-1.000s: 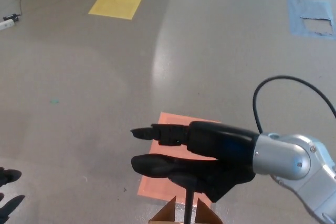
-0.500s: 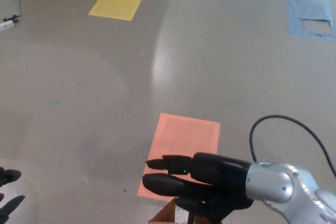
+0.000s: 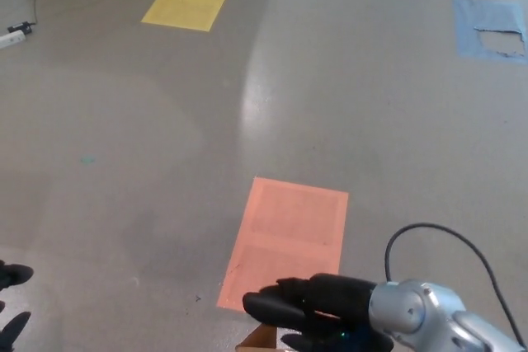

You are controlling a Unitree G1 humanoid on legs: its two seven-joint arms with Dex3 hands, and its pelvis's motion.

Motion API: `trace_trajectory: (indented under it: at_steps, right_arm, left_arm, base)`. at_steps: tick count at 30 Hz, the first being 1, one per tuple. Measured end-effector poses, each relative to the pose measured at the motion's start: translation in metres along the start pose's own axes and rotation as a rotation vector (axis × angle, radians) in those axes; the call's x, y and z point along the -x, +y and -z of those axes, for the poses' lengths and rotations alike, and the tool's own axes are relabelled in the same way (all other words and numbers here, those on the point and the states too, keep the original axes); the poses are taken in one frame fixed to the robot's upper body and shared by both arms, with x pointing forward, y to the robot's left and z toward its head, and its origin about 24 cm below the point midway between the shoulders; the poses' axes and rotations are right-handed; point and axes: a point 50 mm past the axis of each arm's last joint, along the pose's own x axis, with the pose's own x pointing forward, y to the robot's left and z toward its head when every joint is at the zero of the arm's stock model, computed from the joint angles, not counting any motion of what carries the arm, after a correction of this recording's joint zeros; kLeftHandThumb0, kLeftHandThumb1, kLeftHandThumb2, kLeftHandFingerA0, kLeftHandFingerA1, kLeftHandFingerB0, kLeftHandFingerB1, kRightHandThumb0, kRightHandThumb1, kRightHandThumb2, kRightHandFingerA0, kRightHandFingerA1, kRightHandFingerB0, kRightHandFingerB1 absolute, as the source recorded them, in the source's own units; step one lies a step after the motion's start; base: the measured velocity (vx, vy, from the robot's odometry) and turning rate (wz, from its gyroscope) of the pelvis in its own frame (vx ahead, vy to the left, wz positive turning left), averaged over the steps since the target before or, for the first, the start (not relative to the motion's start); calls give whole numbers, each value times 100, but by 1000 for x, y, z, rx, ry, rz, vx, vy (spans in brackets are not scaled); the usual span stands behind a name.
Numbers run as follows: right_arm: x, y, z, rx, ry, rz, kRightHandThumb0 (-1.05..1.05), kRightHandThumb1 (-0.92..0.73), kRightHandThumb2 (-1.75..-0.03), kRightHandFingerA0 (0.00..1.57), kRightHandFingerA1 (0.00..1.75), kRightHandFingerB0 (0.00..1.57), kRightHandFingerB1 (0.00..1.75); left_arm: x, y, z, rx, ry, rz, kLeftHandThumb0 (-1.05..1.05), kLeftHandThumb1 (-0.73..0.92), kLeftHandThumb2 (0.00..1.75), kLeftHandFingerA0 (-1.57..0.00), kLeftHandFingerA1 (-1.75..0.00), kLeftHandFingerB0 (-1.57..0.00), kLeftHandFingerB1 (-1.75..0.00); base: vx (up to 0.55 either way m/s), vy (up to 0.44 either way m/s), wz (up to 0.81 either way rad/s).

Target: An air pump is kept on top of a storage box on the floor and the robot uses its right hand to press down on the handle of the pump to compress it

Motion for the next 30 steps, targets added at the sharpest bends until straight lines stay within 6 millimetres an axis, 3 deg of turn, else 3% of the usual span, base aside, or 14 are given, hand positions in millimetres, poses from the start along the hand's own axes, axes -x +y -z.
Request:
trace_trajectory:
  at_steps: [13, 24, 30]
  right_arm:
    - [-28, 39, 31, -87, 178, -53, -90, -67, -106, 1, 20, 0, 13]
    - [-35, 64, 49, -114, 266, -12, -94, -67, -105, 8, 25, 7, 13]
    - [-36, 81, 53, -97, 277, 10, -93, -67, -104, 8, 25, 7, 15]
  left_arm:
    - [0, 0, -2, -3, -8, -1, -28, 59, 109, -7, -50, -7, -49]
    - [2, -3, 2, -10, -6, 6, -28, 59, 109, -7, -50, -7, -49]
    - [9, -13, 15, -19, 12, 32, -28, 58, 109, -8, -50, -8, -49]
  base:
    - [0, 0, 0]
    - [0, 0, 0]
    - [0, 0, 0]
